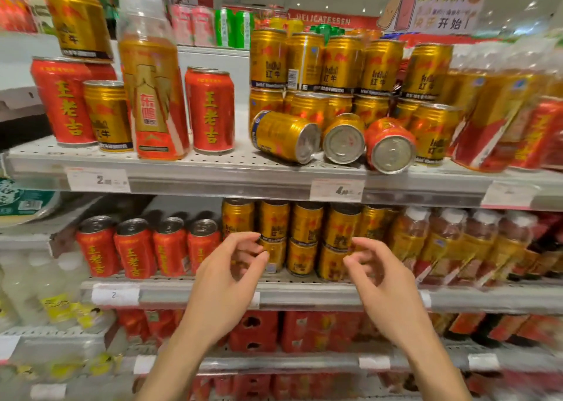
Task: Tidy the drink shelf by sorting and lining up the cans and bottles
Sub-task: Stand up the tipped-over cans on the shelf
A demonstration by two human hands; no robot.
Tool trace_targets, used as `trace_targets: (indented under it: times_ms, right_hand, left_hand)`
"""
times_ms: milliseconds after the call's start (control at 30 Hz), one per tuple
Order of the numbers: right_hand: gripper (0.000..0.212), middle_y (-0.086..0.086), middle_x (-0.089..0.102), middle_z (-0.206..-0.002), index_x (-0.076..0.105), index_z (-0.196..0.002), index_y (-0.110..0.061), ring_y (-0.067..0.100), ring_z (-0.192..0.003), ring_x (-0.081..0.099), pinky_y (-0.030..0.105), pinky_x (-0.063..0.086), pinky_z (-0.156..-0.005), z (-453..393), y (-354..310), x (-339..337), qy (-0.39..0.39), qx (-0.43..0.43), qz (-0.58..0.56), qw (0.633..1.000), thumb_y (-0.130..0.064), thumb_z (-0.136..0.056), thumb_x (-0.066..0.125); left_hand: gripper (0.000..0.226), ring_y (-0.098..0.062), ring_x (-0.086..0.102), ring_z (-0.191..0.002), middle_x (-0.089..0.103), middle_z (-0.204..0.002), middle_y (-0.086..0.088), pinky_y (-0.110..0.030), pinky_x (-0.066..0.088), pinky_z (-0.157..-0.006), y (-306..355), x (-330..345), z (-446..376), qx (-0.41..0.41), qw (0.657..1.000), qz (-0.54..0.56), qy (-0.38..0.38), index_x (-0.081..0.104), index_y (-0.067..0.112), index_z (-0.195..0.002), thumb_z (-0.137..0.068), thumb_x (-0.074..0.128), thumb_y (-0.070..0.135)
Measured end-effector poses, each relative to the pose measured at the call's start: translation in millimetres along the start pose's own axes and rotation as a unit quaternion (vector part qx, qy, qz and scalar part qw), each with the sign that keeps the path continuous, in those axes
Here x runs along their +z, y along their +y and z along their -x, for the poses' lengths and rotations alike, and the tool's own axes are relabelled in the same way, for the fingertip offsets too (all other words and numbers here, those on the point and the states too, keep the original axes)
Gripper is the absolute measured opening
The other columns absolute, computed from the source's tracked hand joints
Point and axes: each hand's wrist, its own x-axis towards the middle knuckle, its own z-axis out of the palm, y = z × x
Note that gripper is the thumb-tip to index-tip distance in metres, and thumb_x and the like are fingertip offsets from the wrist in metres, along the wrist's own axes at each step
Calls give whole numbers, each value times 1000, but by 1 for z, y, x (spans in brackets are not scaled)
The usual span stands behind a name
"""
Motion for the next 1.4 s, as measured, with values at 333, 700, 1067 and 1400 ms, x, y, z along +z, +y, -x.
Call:
trace_targets:
  times_ms: [333, 700, 1067, 1400]
  right_hand:
    - [30, -12, 68, -92, 61, -126, -31, 7, -81, 63, 28, 57, -74, -40, 19, -90, -5, -67, 19, 998, -28, -96, 65]
    - [36, -15, 67, -109, 62, -129, -23, 5, -97, 65, 25, 54, -83, -62, -28, -118, 88, -239, 178, 950, -31, -94, 65]
    - [34, 7, 64, -105, 67, -114, -9, 24, -95, 60, 38, 53, -76, -107, -106, -65, 155, -417, 294, 846, -31, -89, 71]
    - [59, 4, 67, -110, 62, -122, -15, 27, -101, 58, 42, 51, -83, -126, -135, -5, 83, -404, 380, 828, -57, -82, 71]
  left_hand:
    - [21, -3, 65, -94, 68, -99, 18, -22, 52, -76, 67, 75, -15, 52, 996, -59, 32, 64, 34, -114, -93, 67, 30]
    - [23, -3, 60, -101, 62, -106, 16, -22, 48, -87, 77, 35, -59, 198, 959, -186, 78, 65, 25, -111, -91, 64, 34]
    - [27, -14, 54, -106, 61, -111, 4, -35, 55, -83, 51, -35, -94, 214, 918, -320, 94, 69, 19, -109, -88, 74, 35]
    - [33, -11, 52, -103, 62, -104, 10, -27, 48, -81, 47, -44, -108, 206, 923, -315, 73, 70, 25, -103, -82, 74, 51]
